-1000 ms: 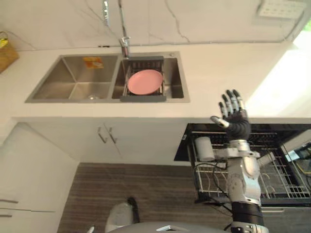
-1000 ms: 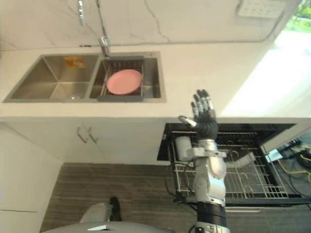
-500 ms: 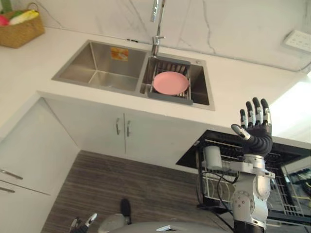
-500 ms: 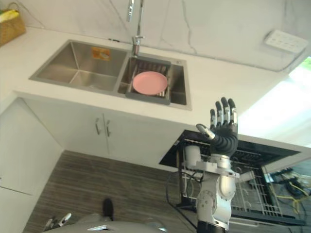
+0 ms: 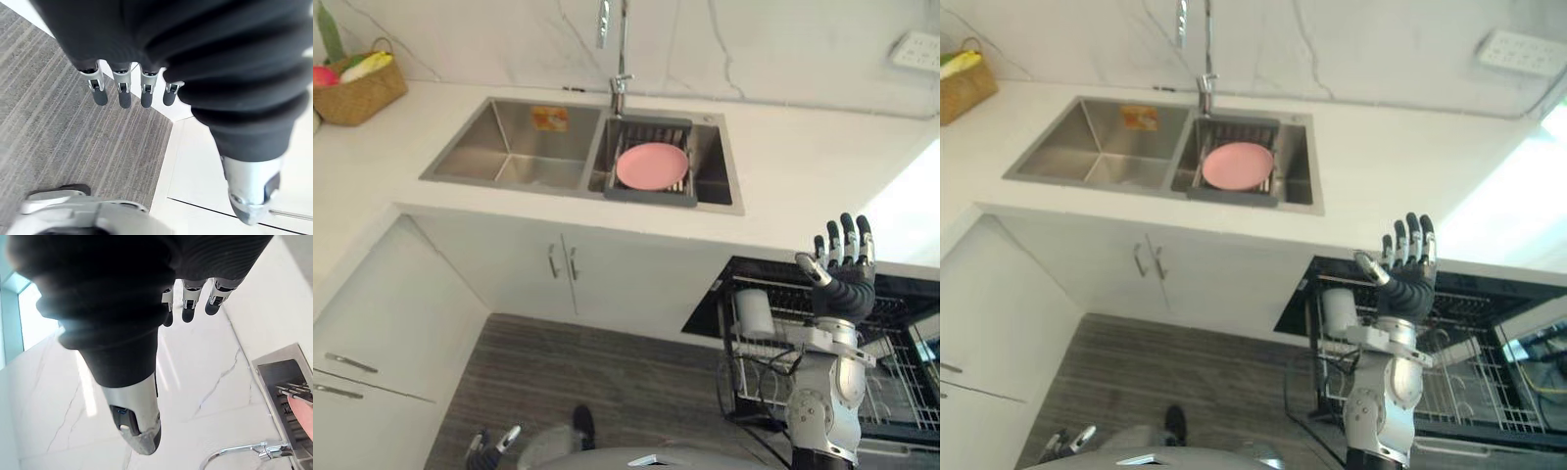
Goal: Walk over to the sink, pick up the cup, carry it to the dishwasher, place the cup inside the dishwasher, then close the dishwasher door
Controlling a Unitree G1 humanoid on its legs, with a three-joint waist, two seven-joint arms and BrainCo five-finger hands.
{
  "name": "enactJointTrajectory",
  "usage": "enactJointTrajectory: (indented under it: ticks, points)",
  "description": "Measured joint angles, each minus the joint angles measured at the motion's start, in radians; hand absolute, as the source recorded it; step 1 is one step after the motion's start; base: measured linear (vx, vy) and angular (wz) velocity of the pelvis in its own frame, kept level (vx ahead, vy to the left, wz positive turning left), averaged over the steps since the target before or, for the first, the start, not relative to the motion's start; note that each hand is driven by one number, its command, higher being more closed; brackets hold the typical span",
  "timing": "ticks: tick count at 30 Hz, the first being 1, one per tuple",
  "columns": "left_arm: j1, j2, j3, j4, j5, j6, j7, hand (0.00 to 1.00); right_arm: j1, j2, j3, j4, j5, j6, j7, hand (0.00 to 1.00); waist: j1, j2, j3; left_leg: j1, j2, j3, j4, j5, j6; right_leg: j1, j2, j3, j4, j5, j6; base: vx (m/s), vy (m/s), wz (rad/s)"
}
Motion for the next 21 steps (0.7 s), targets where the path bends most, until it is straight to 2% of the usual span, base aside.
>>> enactJointTrajectory:
  ticks: [1, 2, 3, 4, 5, 7, 9, 10, 11, 12, 13, 15, 16, 17, 18, 19, 20, 21]
  points:
    - [0.002, -0.007, 0.001, 0.001, 0.002, -0.003, -0.001, 0.0, -0.001, -0.001, -0.01, -0.008, 0.0, -0.001, -0.019, 0.0, 0.003, 0.009, 0.025, -0.052, 0.037, 0.022, 0.15, -0.003, -0.007, 0.016, 0.0, 0.003, 0.009, -0.012, -0.001, -0.06, 0.032, 0.01]
    - [0.006, -0.014, 0.001, 0.002, 0.006, -0.003, -0.001, 0.0, -0.003, -0.002, -0.013, -0.013, 0.0, -0.001, -0.028, 0.0, 0.006, 0.018, 0.036, -0.071, 0.053, 0.023, 0.208, -0.002, -0.02, 0.029, 0.004, 0.005, 0.011, -0.021, -0.003, -0.08, 0.036, -0.08]
    - [0.014, -0.024, 0.002, 0.006, 0.007, 0.004, -0.008, 0.0, 0.0, 0.0, -0.022, -0.023, -0.001, -0.001, -0.036, 0.0, 0.007, 0.012, 0.056, -0.08, 0.062, 0.023, 0.264, -0.005, -0.062, 0.053, -0.001, 0.013, 0.018, -0.045, -0.013, -0.06, 0.032, -0.05]
    - [0.015, -0.027, 0.006, 0.008, 0.006, 0.008, -0.013, 0.0, 0.0, 0.0, -0.027, -0.029, -0.002, -0.002, -0.038, 0.0, 0.007, 0.014, 0.054, -0.074, 0.061, 0.022, 0.271, -0.019, -0.08, 0.055, -0.008, 0.016, 0.021, -0.049, -0.012, -0.05, 0.081, -0.26]
    - [0.02, -0.03, 0.009, 0.011, 0.005, 0.021, -0.018, 0.0, -0.004, 0.0, -0.03, -0.041, -0.003, -0.013, -0.057, 0.0, 0.012, 0.023, 0.054, -0.065, 0.081, 0.011, 0.271, -0.11, -0.076, 0.055, -0.012, 0.04, 0.023, -0.051, -0.007, 0.0, 0.099, -0.34]
    - [0.019, -0.032, 0.031, 0.03, 0.006, 0.029, -0.024, 0.0, -0.004, 0.001, -0.036, -0.04, -0.002, -0.024, -0.078, 0.0, 0.011, 0.017, 0.056, -0.066, 0.088, -0.04, 0.18, -0.131, -0.097, 0.054, -0.031, 0.078, 0.022, -0.058, 0.003, 0.08, 0.165, -0.4]
    - [0.024, -0.039, 0.039, 0.039, 0.005, 0.029, -0.03, 0.0, -0.006, -0.001, -0.041, -0.04, -0.003, -0.034, -0.081, 0.0, 0.011, 0.015, 0.057, -0.061, 0.082, -0.151, 0.012, -0.079, -0.142, 0.057, -0.053, 0.132, 0.011, -0.069, 0.021, 0.15, 0.315, -0.43]
    - [0.038, -0.045, 0.039, 0.039, -0.004, 0.022, -0.034, 0.0, -0.008, -0.002, -0.036, -0.039, -0.003, -0.035, -0.077, 0.0, 0.012, 0.024, 0.057, -0.045, 0.096, -0.217, -0.06, -0.054, -0.17, 0.072, -0.055, 0.181, -0.004, -0.079, 0.039, 0.2, 0.397, -0.45]
    - [0.04, -0.045, 0.041, 0.044, -0.007, 0.02, -0.034, 0.0, -0.009, -0.001, -0.031, -0.038, -0.003, -0.037, -0.076, 0.0, 0.01, 0.022, 0.058, -0.041, 0.106, -0.198, -0.047, -0.011, -0.182, 0.084, -0.062, 0.209, -0.01, -0.087, 0.05, 0.3, 0.527, -0.71]
    - [0.041, -0.046, 0.044, 0.061, -0.014, 0.012, -0.035, 0.0, -0.013, 0.0, -0.024, -0.033, -0.003, -0.038, -0.073, 0.0, 0.021, 0.011, 0.051, -0.042, 0.073, -0.169, 0.008, -0.031, -0.128, 0.092, -0.097, 0.276, -0.026, -0.102, 0.047, 0.24, 0.344, -0.9]
    - [0.044, -0.05, 0.048, 0.061, -0.015, 0.003, -0.035, 0.0, -0.028, -0.004, 0.001, -0.038, -0.003, -0.038, -0.061, 0.0, 0.025, 0.003, 0.048, -0.067, 0.061, -0.14, 0.091, -0.105, -0.098, 0.084, -0.108, 0.337, -0.02, -0.109, 0.032, 0.24, 0.317, -0.87]
    - [0.029, -0.043, 0.061, 0.071, -0.022, 0.001, -0.035, 0.0, -0.031, 0.001, 0.015, -0.039, -0.002, -0.041, -0.052, 0.0, 0.015, -0.008, 0.047, -0.097, 0.058, -0.11, 0.195, -0.191, -0.06, 0.059, -0.117, 0.369, 0.047, -0.093, 0.059, 0.28, 0.314, -0.48]
    - [0.018, -0.03, 0.073, 0.078, -0.024, 0.001, -0.037, 0.0, -0.015, 0.01, 0.017, -0.039, -0.003, -0.04, -0.051, 0.0, 0.016, -0.027, 0.033, -0.085, 0.043, -0.085, 0.203, -0.221, -0.044, 0.047, -0.134, 0.394, 0.074, -0.067, 0.071, 0.3, 0.324, -0.32]
    - [0.014, -0.031, 0.078, 0.078, -0.024, 0.001, -0.039, 0.0, -0.011, 0.014, 0.018, -0.039, -0.003, -0.04, -0.05, 0.0, 0.017, -0.034, 0.026, -0.074, 0.037, -0.075, 0.192, -0.228, -0.036, 0.034, -0.14, 0.4, 0.096, -0.051, 0.067, 0.26, 0.24, -0.35]
    - [0.002, -0.021, 0.079, 0.078, -0.024, 0.001, -0.042, 0.0, -0.007, 0.023, 0.019, -0.043, -0.003, -0.04, -0.049, 0.0, 0.02, -0.044, 0.019, -0.038, 0.028, -0.055, 0.15, -0.232, -0.03, -0.01, -0.143, 0.413, 0.19, -0.013, 0.062, 0.27, 0.168, -0.41]
    - [-0.006, -0.006, 0.077, 0.077, -0.023, 0.001, -0.044, 0.0, -0.002, 0.036, 0.025, -0.052, -0.003, -0.04, -0.048, 0.0, 0.021, -0.063, 0.019, 0.02, 0.014, -0.032, 0.09, -0.231, -0.028, -0.094, -0.148, 0.411, 0.365, 0.047, 0.065, 0.27, 0.151, -0.47]
    - [-0.007, 0.0, 0.076, 0.076, -0.023, 0.001, -0.044, 0.0, 0.004, 0.044, 0.026, -0.06, -0.003, -0.04, -0.048, 0.0, 0.026, -0.073, 0.02, 0.06, 0.001, -0.023, 0.054, -0.231, -0.027, -0.138, -0.158, 0.409, 0.444, 0.097, 0.064, 0.26, 0.134, -0.54]
    - [-0.009, 0.009, 0.072, 0.075, -0.02, 0.001, -0.044, 0.0, 0.017, 0.051, 0.027, -0.075, -0.003, -0.041, -0.048, 0.0, 0.028, -0.075, 0.019, 0.136, -0.013, -0.011, -0.019, -0.221, -0.012, -0.2, -0.167, 0.406, 0.569, 0.223, 0.054, 0.24, 0.133, -0.44]
